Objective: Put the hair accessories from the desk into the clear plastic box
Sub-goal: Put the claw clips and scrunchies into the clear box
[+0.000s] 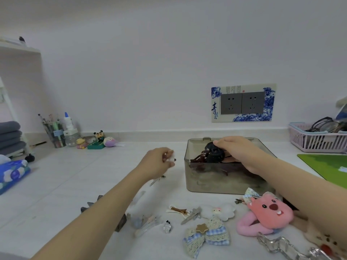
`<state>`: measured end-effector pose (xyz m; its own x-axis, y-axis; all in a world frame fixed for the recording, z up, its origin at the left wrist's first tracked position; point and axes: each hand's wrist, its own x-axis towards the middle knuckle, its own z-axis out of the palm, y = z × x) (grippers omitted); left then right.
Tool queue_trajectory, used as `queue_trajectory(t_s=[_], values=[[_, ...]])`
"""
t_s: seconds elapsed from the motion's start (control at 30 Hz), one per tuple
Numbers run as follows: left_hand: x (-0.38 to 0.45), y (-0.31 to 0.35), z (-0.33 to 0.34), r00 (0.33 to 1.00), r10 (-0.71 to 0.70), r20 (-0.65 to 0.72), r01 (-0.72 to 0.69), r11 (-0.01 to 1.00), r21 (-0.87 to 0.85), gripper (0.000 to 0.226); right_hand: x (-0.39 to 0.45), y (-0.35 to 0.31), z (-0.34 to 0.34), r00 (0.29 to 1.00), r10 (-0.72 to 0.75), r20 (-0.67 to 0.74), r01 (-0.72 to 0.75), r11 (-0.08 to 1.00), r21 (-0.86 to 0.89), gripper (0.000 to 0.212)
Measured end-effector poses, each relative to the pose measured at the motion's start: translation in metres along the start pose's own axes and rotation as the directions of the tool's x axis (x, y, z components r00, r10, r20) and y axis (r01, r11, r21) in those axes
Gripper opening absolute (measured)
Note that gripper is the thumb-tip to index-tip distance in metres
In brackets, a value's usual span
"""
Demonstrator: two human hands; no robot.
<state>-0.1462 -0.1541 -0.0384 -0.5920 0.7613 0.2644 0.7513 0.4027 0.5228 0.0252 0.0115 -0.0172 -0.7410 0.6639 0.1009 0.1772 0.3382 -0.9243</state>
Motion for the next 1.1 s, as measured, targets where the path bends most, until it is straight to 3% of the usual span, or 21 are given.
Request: queue_trajectory(t_s=[0.13, 0.37, 0.5, 0.67, 0.8, 0.97, 1.1], values=[[0.011, 0.027, -0.018, 0.995, 0.085, -0.060, -0.086, 0.996, -0.023, 0.013, -0.002, -0.005, -0.013, 1.000, 0.010, -0.023, -0.008, 0.997, 0.071, 0.023], [0.029, 0.088, 0.003, 0.956, 0.259, 0.137, -0.258, 0.966, -0.024, 0.024, -0.006, 0.003, -0.048, 0.986, 0.019, -0.167, -0.021, 1.000, -0.008, 0.026], [0.050, 0.107, 0.026, 0.940, 0.279, 0.198, -0.278, 0.960, -0.031, 0.019, 0.000, 0.007, -0.068, 0.958, -0.039, -0.283, -0.004, 0.989, -0.148, 0.028], [0.081, 0.123, 0.050, 0.917, 0.296, 0.269, -0.308, 0.951, 0.003, 0.040, 0.017, 0.010, -0.084, 0.935, -0.094, -0.342, -0.006, 0.959, -0.282, 0.036], [0.102, 0.129, 0.076, 0.893, 0.320, 0.316, -0.355, 0.933, 0.061, 0.047, 0.029, 0.019, -0.091, 0.930, -0.096, -0.355, -0.048, 0.925, -0.377, 0.034], [0.116, 0.123, 0.096, 0.882, 0.380, 0.280, -0.459, 0.830, 0.318, 0.055, 0.044, 0.033, -0.095, 0.949, -0.083, -0.304, -0.074, 0.879, -0.471, 0.024], [0.118, 0.117, 0.088, 0.907, 0.346, 0.241, -0.397, 0.892, 0.215, 0.037, 0.055, 0.034, -0.095, 0.954, -0.083, -0.288, -0.082, 0.852, -0.517, 0.025]])
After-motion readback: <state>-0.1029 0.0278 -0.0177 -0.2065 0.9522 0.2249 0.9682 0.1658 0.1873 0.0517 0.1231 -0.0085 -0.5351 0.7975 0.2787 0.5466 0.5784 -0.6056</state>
